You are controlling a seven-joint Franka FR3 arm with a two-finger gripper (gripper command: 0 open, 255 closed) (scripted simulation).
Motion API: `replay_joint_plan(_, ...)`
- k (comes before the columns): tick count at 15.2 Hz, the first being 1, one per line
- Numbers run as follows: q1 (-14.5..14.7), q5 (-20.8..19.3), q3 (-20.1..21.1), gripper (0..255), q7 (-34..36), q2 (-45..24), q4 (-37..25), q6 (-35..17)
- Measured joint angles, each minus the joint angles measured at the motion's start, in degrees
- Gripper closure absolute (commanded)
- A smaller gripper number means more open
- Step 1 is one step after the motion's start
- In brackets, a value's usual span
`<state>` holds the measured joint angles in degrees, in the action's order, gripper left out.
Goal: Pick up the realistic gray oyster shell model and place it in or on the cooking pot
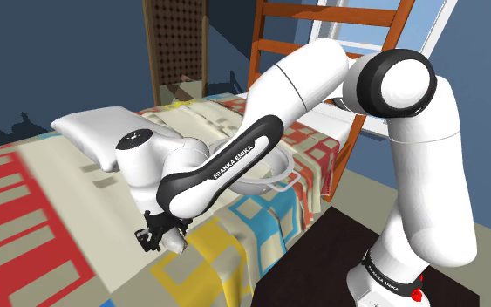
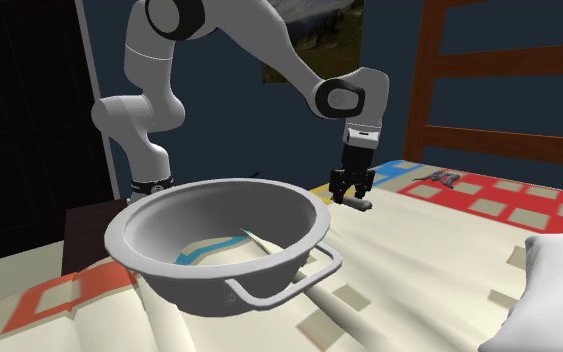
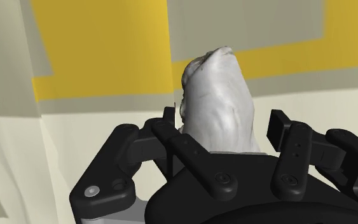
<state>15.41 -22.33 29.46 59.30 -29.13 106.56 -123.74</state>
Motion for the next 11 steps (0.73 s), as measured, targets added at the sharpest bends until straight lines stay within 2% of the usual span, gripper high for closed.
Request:
replay_joint_plan(5, -0.1, 0.2, 0.1, 255, -0.1, 0.3, 0.0, 0.2)
replay_joint_plan(11, -0.8, 1.8, 1.1, 255, -1.3, 2.8, -0.7, 3.1)
